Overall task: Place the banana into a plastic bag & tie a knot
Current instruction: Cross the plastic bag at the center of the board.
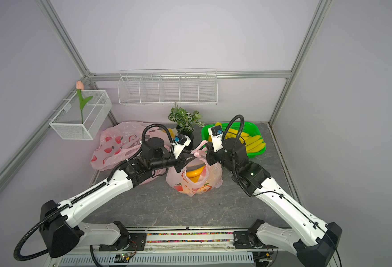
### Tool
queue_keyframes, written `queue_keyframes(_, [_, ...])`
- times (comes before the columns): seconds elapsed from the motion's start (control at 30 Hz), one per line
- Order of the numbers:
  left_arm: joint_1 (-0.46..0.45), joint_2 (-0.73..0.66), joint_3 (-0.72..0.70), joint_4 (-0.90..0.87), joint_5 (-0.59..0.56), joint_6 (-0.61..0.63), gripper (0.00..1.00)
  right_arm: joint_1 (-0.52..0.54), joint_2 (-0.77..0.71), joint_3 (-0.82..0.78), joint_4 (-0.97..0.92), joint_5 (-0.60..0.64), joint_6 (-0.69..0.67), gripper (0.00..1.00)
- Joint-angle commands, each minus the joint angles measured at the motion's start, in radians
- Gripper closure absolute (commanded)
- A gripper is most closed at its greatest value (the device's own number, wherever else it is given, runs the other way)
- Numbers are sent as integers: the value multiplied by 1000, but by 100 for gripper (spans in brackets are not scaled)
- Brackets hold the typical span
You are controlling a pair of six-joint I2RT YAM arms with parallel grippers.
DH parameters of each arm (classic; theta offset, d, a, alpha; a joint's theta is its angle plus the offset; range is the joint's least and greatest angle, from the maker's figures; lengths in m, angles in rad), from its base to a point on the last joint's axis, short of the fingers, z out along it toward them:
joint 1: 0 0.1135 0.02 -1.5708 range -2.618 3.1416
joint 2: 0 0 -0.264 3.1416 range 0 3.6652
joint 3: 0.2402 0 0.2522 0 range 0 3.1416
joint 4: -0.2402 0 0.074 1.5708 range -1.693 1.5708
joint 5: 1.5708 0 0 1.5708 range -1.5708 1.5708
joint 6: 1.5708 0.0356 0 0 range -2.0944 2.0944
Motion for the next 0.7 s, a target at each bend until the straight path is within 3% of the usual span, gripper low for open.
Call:
queue_keyframes(0.0, [4, 11, -11, -17, 71, 64, 77, 10, 7, -21, 45, 32, 53, 93])
queue_keyframes(0.1, [4, -9, -43, -25, 73, 99, 68, 10, 17, -6, 45, 31, 57, 93])
queue_keyframes(0.27, [4, -42, -92, 19, 71, 120, 46, 16, 35, 5, 46, 23, 58, 93])
queue_keyframes(0.67, [-27, 52, -27, 179, -31, 8, 43, 40, 54, 3, 54, 20, 64, 93])
